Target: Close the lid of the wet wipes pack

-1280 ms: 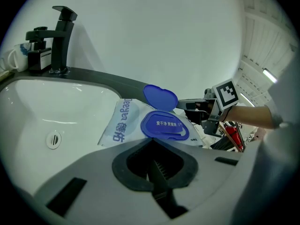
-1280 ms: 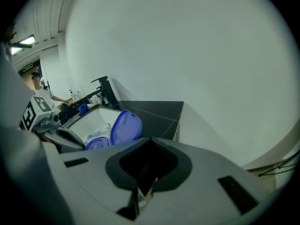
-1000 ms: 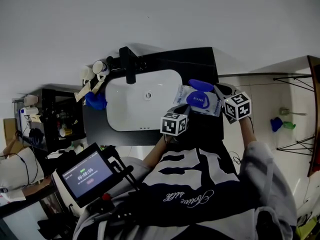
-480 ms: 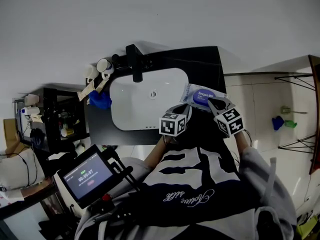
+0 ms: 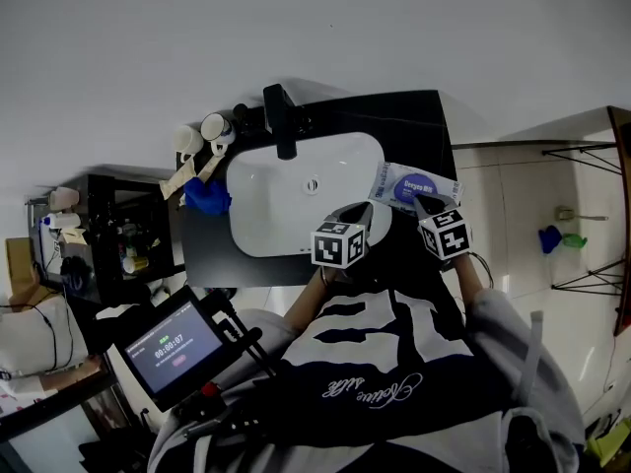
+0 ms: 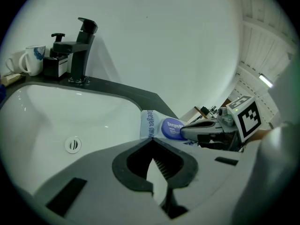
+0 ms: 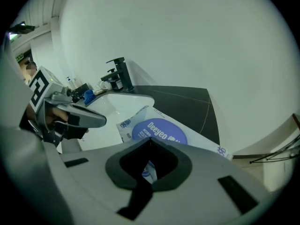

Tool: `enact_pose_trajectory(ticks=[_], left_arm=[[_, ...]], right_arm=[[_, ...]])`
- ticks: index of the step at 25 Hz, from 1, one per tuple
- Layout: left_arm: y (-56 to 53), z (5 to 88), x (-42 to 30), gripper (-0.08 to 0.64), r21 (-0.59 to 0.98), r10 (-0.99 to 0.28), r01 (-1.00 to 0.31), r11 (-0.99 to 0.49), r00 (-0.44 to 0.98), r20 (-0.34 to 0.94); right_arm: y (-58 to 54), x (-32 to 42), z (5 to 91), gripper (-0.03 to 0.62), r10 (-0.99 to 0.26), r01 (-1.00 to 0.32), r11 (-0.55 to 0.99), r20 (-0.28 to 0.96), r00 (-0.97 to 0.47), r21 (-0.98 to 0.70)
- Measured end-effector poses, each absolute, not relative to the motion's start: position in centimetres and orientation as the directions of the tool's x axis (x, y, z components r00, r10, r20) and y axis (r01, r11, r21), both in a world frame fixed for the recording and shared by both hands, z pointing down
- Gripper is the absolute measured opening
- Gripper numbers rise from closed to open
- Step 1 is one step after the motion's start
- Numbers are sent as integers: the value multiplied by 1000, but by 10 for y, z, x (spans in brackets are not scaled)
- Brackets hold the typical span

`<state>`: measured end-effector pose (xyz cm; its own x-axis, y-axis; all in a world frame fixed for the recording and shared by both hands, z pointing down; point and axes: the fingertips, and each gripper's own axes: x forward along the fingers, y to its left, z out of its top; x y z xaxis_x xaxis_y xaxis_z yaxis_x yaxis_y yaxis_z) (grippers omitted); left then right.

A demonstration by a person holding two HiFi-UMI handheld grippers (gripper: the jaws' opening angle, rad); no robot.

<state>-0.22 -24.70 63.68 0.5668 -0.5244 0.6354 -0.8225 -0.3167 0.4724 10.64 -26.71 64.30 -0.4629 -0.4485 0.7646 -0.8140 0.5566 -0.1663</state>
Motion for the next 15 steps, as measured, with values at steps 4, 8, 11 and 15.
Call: enact_pose_trajectory(ticks=[4, 8, 11, 15], left_arm=[[-246, 635, -9, -2, 476, -514, -813, -336, 582, 630], [-244, 629, -15, -2, 477, -497, -799, -365, 601, 626], [-241, 624, -17, -2, 478, -488, -785, -393, 619, 615], [-235, 623, -23, -2, 489, -482, -769, -412, 640, 599]], right_arm=[[-269, 108, 645, -2, -472, -848, 508, 773, -423, -154], [-269, 107, 642, -2, -485, -872, 467, 781, -394, -150], [-266, 108, 639, -2, -522, -899, 409, 768, -371, -157], [-252, 101, 629, -2, -575, -914, 345, 721, -387, -215]])
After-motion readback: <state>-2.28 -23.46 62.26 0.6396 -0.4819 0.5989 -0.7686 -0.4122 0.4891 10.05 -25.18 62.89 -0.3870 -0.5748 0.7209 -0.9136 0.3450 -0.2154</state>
